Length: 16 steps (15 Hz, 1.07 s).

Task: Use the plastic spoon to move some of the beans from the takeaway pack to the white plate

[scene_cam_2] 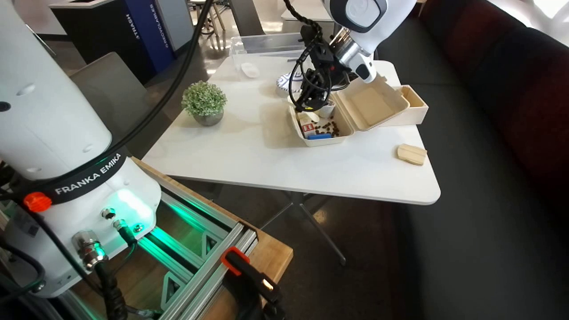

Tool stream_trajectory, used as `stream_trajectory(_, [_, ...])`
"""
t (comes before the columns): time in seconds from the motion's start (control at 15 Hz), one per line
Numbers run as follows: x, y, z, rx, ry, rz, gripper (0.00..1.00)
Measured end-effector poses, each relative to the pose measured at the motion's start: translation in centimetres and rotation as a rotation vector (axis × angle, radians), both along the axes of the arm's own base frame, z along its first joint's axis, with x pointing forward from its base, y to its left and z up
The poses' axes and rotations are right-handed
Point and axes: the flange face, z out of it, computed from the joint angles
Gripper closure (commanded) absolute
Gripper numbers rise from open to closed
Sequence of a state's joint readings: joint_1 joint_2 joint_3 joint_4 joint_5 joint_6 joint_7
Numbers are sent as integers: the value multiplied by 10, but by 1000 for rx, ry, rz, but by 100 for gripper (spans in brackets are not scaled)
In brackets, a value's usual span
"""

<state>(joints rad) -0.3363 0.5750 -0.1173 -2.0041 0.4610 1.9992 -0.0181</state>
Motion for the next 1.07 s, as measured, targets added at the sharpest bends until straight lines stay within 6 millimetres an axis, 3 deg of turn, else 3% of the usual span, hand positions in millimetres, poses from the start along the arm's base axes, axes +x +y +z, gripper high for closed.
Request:
stream_trajectory(0.4, [8, -4, -2, 43, -9, -54, 97])
stream_trajectory(1.07, [11, -36, -25, 84, 10, -158, 97])
